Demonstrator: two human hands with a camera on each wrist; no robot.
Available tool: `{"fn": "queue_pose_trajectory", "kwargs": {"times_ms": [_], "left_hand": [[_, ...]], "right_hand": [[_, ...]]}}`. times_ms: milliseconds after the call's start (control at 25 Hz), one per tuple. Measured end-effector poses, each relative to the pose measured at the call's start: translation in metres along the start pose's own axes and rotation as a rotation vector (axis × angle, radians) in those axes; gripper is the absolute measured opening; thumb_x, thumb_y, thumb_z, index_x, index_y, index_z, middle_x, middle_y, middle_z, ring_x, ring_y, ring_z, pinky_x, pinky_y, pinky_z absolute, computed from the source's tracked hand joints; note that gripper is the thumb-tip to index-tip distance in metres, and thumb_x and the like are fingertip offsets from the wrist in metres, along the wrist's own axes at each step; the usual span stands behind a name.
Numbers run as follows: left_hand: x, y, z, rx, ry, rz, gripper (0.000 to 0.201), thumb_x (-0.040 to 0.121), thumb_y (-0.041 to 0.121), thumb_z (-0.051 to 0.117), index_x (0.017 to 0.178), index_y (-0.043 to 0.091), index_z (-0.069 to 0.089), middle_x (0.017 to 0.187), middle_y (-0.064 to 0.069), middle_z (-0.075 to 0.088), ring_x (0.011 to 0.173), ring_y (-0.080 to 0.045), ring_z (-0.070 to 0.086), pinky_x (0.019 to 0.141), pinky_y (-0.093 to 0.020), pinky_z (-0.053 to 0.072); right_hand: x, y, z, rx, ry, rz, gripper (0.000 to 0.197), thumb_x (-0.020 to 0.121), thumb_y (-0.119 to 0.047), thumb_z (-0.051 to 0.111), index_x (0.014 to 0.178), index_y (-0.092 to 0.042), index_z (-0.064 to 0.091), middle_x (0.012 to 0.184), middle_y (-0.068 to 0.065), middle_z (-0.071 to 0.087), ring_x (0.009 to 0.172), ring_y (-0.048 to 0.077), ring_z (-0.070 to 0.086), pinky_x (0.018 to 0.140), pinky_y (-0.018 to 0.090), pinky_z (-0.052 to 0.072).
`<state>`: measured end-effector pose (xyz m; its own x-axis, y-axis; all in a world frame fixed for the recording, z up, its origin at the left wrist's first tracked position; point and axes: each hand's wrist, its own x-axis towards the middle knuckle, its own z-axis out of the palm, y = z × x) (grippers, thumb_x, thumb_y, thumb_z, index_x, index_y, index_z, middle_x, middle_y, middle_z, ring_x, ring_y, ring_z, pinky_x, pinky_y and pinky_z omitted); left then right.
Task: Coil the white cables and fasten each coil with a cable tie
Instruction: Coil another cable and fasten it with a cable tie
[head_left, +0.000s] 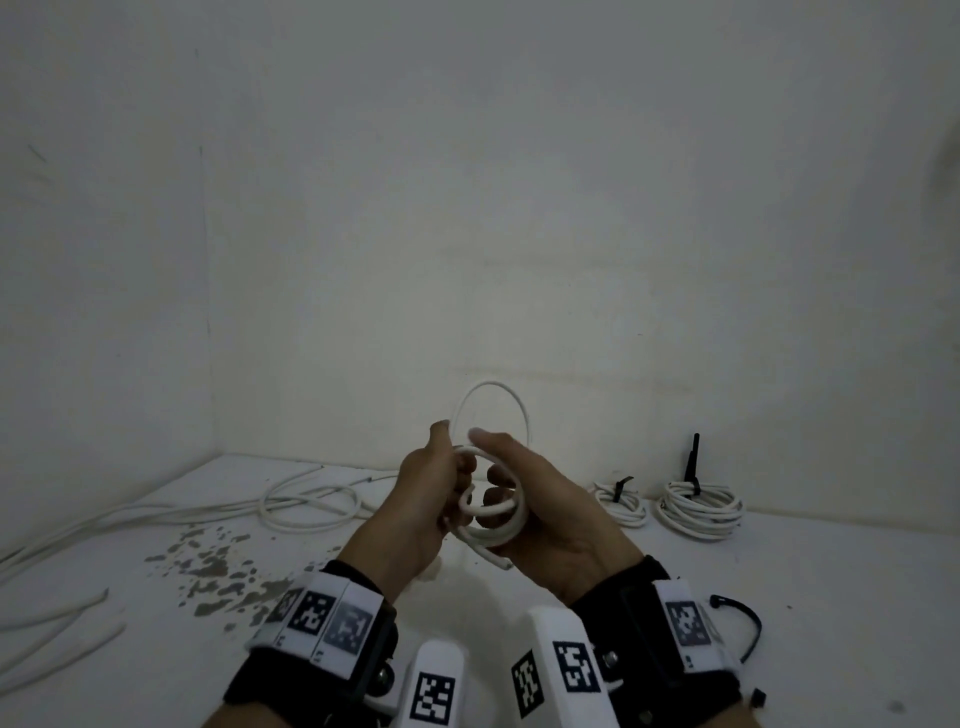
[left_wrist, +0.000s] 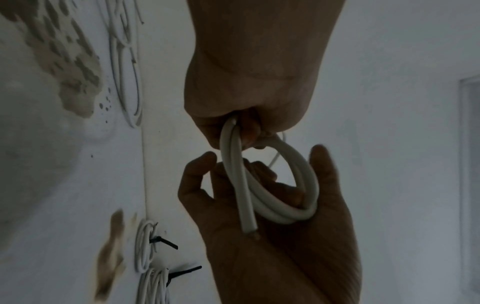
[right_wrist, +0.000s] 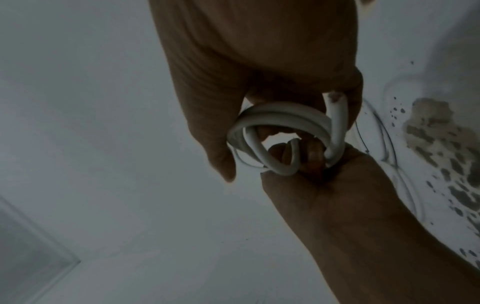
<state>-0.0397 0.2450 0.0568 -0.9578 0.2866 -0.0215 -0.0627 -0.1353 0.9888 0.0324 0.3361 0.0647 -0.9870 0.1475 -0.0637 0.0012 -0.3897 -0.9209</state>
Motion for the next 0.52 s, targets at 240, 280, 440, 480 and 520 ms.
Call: {"fn": "queue_pose_trajectory", "kwargs": {"times_ms": [240, 280, 440, 480, 520], "left_hand": [[0.007, -0.001, -0.001, -0.013, 0.023, -0.001, 0.053, 0.099, 0.048, 0.040, 0.072, 0.008, 0.062, 0.061, -0.005, 0.060, 0.061, -0.020, 0.057, 0.060, -0.030, 0.048], [0.007, 0.000, -0.003, -0.049, 0.022, 0.012, 0.053, 0.100, 0.046, 0.040, 0.064, 0.010, 0.055, 0.052, -0.002, 0.049, 0.049, -0.016, 0.047, 0.051, -0.026, 0.043], [0.009, 0.007, -0.018, -0.248, -0.027, 0.046, 0.041, 0.102, 0.042, 0.038, 0.067, 0.019, 0.041, 0.047, 0.006, 0.019, 0.036, -0.010, 0.016, 0.037, -0.020, 0.021], [0.012, 0.009, -0.023, -0.281, -0.018, 0.047, 0.043, 0.102, 0.043, 0.038, 0.066, 0.019, 0.038, 0.046, 0.006, 0.018, 0.035, -0.010, 0.015, 0.036, -0.019, 0.020], [0.017, 0.011, -0.031, -0.317, 0.000, 0.050, 0.045, 0.102, 0.044, 0.037, 0.064, 0.019, 0.035, 0.044, 0.007, 0.018, 0.034, -0.010, 0.015, 0.035, -0.018, 0.019]], "right_hand": [[0.002, 0.005, -0.009, -0.300, -0.124, -0.113, 0.013, 0.070, 0.007, 0.070, 0.070, -0.004, 0.065, 0.065, 0.011, 0.058, 0.065, 0.024, 0.057, 0.065, 0.033, 0.046], [0.002, 0.006, -0.010, -0.441, -0.055, -0.157, 0.023, 0.072, 0.011, 0.070, 0.068, -0.010, 0.060, 0.058, 0.004, 0.054, 0.059, 0.019, 0.054, 0.060, 0.032, 0.044], [0.000, 0.008, -0.018, -0.844, 0.153, -0.285, 0.026, 0.079, 0.006, 0.060, 0.095, -0.014, 0.052, 0.095, 0.000, 0.047, 0.069, 0.017, 0.055, 0.055, 0.023, 0.048], [-0.001, 0.006, -0.024, -0.883, 0.188, -0.268, 0.028, 0.081, 0.004, 0.057, 0.100, -0.016, 0.053, 0.103, 0.002, 0.045, 0.071, 0.019, 0.055, 0.053, 0.022, 0.049], [-0.002, 0.001, -0.028, -0.860, 0.199, -0.242, 0.027, 0.083, 0.003, 0.052, 0.102, -0.016, 0.054, 0.103, 0.006, 0.050, 0.067, 0.021, 0.056, 0.051, 0.026, 0.051]]}}
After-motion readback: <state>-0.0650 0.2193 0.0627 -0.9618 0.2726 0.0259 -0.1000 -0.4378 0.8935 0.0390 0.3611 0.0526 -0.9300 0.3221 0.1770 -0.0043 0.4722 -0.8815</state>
